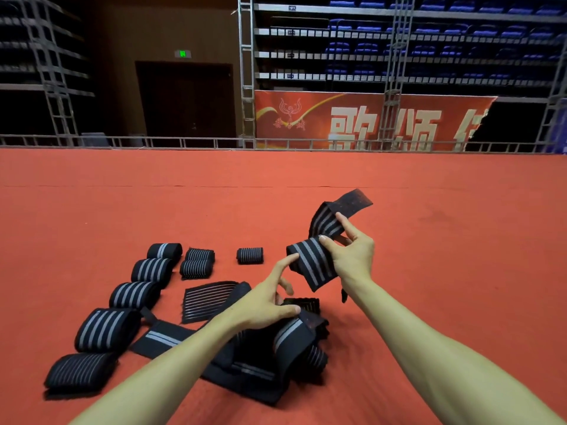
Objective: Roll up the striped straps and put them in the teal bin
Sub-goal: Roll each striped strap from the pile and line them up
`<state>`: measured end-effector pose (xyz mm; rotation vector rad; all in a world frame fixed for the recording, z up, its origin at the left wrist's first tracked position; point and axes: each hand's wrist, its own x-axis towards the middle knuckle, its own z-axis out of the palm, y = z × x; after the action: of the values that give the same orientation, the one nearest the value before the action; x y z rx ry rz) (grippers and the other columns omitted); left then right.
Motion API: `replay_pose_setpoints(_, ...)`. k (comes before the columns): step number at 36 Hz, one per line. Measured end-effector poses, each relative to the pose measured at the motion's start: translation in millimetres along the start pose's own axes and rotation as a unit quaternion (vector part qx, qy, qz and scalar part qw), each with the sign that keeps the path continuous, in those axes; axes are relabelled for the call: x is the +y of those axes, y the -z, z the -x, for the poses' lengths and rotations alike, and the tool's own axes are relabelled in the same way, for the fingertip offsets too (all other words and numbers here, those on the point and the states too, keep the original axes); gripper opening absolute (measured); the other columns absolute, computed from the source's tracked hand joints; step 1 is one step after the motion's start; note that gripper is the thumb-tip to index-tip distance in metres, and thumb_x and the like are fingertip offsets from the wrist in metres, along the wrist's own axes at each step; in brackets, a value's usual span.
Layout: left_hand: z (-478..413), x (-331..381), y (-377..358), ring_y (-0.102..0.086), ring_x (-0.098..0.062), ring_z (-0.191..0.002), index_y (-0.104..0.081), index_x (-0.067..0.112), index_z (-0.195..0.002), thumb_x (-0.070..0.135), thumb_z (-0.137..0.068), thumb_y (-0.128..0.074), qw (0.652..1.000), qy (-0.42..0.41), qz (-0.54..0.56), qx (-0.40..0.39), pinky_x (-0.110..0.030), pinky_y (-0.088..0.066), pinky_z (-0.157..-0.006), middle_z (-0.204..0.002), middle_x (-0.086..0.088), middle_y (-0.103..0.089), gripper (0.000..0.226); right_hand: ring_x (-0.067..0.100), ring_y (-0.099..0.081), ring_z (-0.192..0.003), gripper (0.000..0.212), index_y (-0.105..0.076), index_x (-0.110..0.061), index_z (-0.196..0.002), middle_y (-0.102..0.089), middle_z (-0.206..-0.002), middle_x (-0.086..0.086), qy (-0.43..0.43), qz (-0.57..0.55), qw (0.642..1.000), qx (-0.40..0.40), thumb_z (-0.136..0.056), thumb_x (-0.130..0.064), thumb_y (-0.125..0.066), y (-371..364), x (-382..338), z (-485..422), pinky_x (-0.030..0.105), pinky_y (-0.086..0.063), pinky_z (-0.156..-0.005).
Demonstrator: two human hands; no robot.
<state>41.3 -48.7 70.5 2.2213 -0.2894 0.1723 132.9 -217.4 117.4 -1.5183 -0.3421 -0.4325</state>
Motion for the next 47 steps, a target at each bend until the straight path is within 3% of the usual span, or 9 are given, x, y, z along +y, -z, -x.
replay_pose_setpoints(7, -19.5, 28.3, -0.3, -0.06, -0.013, -0.099, -0.035, 0.038, -0.141, 0.018, -0.094, -0.064, 0.985, -0.021, 0.13, 0.111, -0.015, -0.049, -0.077, -0.118, -0.003, -0.055, 0.058, 0.005, -0.061, -0.106, 0.059, -0.062, -0.024, -0.132, -0.063, -0.126, -0.01, 0.001, 0.001, 1.0, -0.029, -0.078, -0.006, -0.079, 9.6, -1.7, 1.5, 0.02, -0.05, -0.091)
replay_pose_setpoints(13, -41.4, 51.8, -16.6, -0.067, -0.025, -0.103, -0.054, 0.023, -0.123, 0.007, -0.097, -0.059, 0.93, 0.053, 0.312, 0.187, -0.039, -0.06, -0.081, -0.123, -0.013, -0.057, 0.031, 0.008, -0.064, -0.103, 0.058, -0.064, -0.027, -0.129, -0.066, -0.12, -0.01, 0.032, 0.052, 0.996, -0.061, -0.077, -0.006, -0.08, 34.4, -9.1, -5.9, 0.027, -0.054, -0.09)
replay_pose_setpoints(18, -43.9, 68.8, -43.3, -0.067, -0.018, -0.078, -0.051, 0.016, -0.132, -0.002, -0.092, -0.062, 0.927, 0.074, 0.34, 0.142, -0.028, -0.058, -0.067, -0.124, -0.005, -0.057, 0.046, 0.01, -0.067, -0.105, 0.056, -0.066, -0.025, -0.127, -0.068, -0.124, -0.005, 0.051, 0.109, 0.99, -0.068, -0.077, -0.004, -0.079, 70.9, -12.0, -17.0, 0.036, -0.056, -0.093)
replay_pose_setpoints(26, -26.7, 96.2, -107.9, -0.061, -0.022, -0.075, -0.05, 0.014, -0.134, -0.007, -0.091, -0.06, 0.941, 0.091, 0.325, 0.028, -0.025, -0.053, -0.058, -0.122, 0.003, -0.057, 0.049, 0.006, -0.068, -0.09, 0.044, -0.072, -0.025, -0.114, -0.072, -0.108, -0.004, 0.054, 0.131, 0.99, -0.017, -0.078, 0.0, -0.078, 136.6, -7.9, -36.7, 0.035, -0.058, -0.086)
replay_pose_setpoints(32, -3.6, 74.2, -171.0, -0.052, -0.009, -0.049, -0.047, 0.006, -0.132, -0.012, -0.09, -0.057, 0.964, 0.171, 0.177, -0.098, -0.026, -0.054, -0.052, -0.126, -0.013, -0.055, 0.047, 0.017, -0.067, -0.087, 0.037, -0.074, -0.019, -0.107, -0.072, -0.105, 0.005, 0.031, 0.128, 0.991, 0.015, -0.08, 0.006, -0.072, 161.3, 4.0, -35.0, 0.032, -0.057, -0.082)
replay_pose_setpoints(34, -3.2, 64.9, -177.4, -0.066, -0.015, -0.074, -0.048, 0.008, -0.135, -0.001, -0.089, -0.061, 0.98, 0.152, 0.04, -0.121, -0.035, -0.059, -0.076, -0.128, -0.013, -0.058, 0.049, 0.016, -0.066, -0.086, 0.036, -0.074, -0.018, -0.107, -0.072, -0.105, 0.003, 0.024, 0.132, 0.991, 0.016, -0.081, 0.007, -0.071, 164.8, 8.6, -31.8, 0.032, -0.056, -0.082)
replay_pose_setpoints(36, -7.8, 63.5, -175.4, -0.061, -0.021, -0.114, -0.049, 0.012, -0.139, 0.011, -0.089, -0.065, 0.976, 0.119, -0.092, -0.158, -0.027, -0.046, -0.098, -0.137, -0.009, -0.056, 0.052, 0.015, -0.065, -0.086, 0.036, -0.074, -0.021, -0.104, -0.072, -0.105, 0.001, 0.021, 0.134, 0.991, 0.011, -0.081, 0.007, -0.07, 166.2, 14.1, -29.3, 0.026, -0.056, -0.08)
replay_pose_setpoints(38, -13.8, 67.9, -170.2, -0.056, -0.024, -0.121, -0.05, 0.011, -0.14, 0.019, -0.09, -0.067, 0.963, 0.102, -0.156, -0.192, -0.023, -0.041, -0.095, -0.135, -0.01, -0.058, 0.053, 0.014, -0.065, -0.085, 0.037, -0.073, -0.024, -0.101, -0.072, -0.105, -0.001, 0.023, 0.137, 0.99, 0.001, -0.081, 0.007, -0.07, 166.3, 18.5, -26.6, 0.014, -0.052, -0.075)
replay_pose_setpoints(47, -28.0, 87.4, -75.8, -0.05, -0.014, -0.08, -0.065, 0.015, -0.118, 0.027, -0.094, -0.064, 0.967, -0.001, -0.238, -0.092, -0.024, -0.037, -0.074, -0.091, 0.003, -0.06, 0.027, 0.008, -0.064, -0.08, 0.031, -0.073, -0.021, -0.097, -0.071, -0.097, -0.003, 0.026, 0.122, 0.992, -0.025, -0.082, 0.006, -0.07, 157.6, 25.3, -18.4, 0.014, -0.051, -0.075)
